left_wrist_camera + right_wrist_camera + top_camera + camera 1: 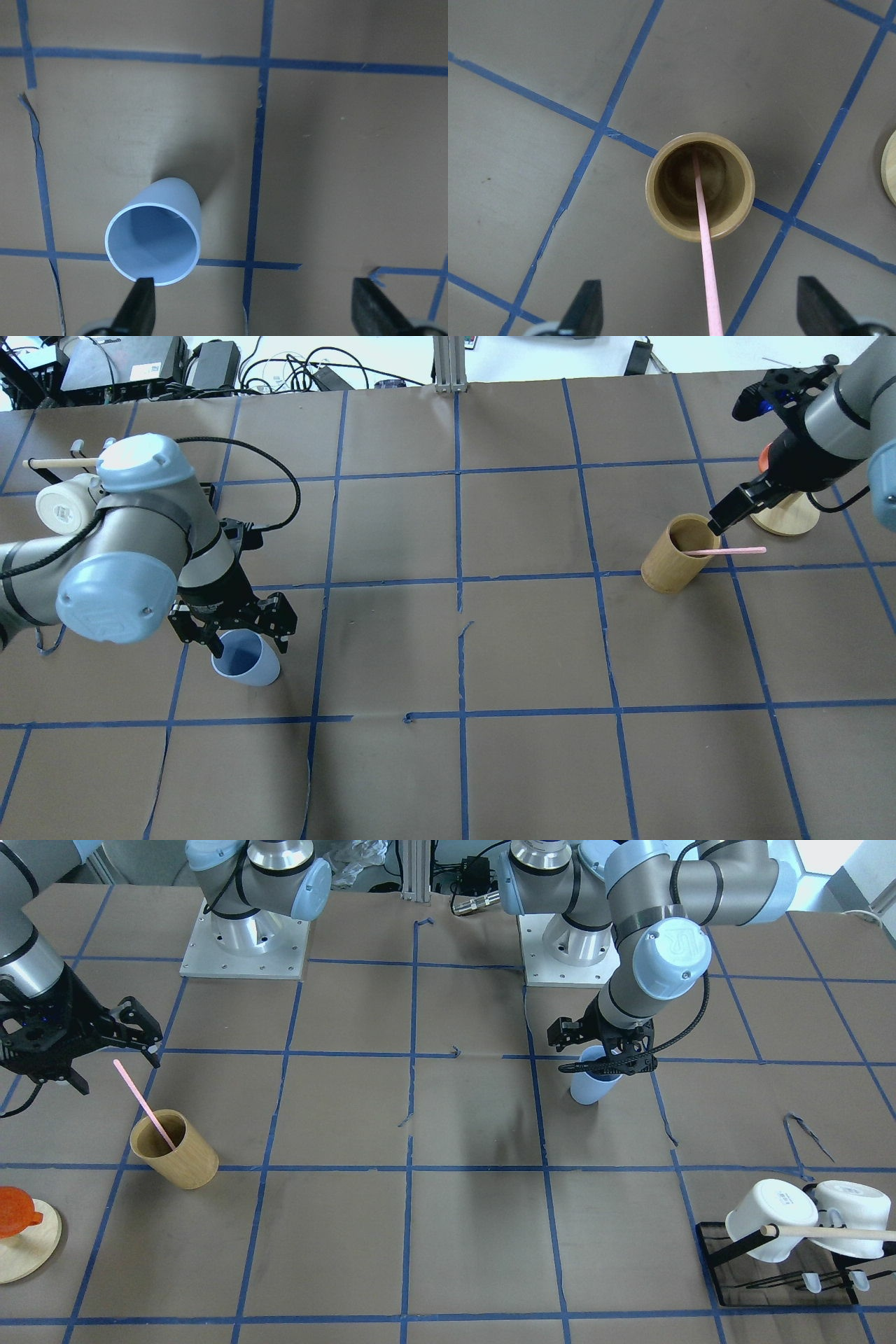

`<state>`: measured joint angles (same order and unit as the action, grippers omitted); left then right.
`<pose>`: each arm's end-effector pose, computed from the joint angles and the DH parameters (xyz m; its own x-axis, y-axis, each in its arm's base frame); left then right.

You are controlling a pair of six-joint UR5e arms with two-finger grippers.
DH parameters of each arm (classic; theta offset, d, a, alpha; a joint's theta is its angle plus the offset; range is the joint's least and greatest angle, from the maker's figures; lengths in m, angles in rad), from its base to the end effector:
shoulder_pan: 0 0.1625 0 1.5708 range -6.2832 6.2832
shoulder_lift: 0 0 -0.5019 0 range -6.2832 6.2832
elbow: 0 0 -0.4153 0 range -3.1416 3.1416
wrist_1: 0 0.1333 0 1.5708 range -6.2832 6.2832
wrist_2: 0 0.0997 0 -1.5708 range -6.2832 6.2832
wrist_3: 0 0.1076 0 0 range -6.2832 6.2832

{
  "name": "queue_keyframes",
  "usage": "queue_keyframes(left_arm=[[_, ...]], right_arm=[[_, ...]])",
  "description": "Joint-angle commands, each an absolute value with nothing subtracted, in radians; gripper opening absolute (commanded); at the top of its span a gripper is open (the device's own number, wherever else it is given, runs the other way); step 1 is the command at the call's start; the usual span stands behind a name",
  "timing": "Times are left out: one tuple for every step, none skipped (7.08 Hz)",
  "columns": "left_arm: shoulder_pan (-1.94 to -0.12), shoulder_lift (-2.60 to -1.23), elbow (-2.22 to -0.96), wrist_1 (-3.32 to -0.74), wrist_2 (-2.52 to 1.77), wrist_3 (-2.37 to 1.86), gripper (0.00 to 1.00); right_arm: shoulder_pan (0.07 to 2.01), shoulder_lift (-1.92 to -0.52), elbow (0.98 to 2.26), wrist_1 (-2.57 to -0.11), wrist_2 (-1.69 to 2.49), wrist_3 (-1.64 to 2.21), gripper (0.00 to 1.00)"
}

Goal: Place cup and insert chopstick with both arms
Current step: 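Grasp the blue cup rim with left gripper while right grasps the chopstick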

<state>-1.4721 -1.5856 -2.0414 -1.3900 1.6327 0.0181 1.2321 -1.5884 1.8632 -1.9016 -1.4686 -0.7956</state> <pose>-0.0829 -0.4480 0.3382 -0.9966 -0.0627 -0.0536 -0.0760 0.9506 0.3009 -0.0289 -0.5162 0.4503 -0.8949 -0.4451 -0.0313 -0.4394 0.8913 -0.1119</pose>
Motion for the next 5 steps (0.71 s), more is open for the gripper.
queue_keyframes(left_arm=[[-1.467,-1.608,-2.083,-1.339,1.652,0.021,0.66],[-1.466,-1.612,-2.079,-1.322,1.651,0.021,0.55],[-1.466,-1.612,-2.080,-1.300,1.649,0.023,0.18],[-1.466,-1.612,-2.080,-1.299,1.649,0.023,0.00],[-1.466,-1.612,-2.080,-1.298,1.648,0.023,0.00]], right_arm=[[1.193,-1.643,2.003,-2.010,-1.447,-0.838,0.95],[1.190,-1.657,2.040,-2.049,-1.447,-0.854,0.93],[1.184,-1.666,2.048,-2.081,-1.442,-0.879,0.91],[1.157,-1.670,2.054,-2.083,-1.383,-0.882,0.91],[1.102,-1.671,2.078,-2.082,-1.305,-0.894,0.91]])
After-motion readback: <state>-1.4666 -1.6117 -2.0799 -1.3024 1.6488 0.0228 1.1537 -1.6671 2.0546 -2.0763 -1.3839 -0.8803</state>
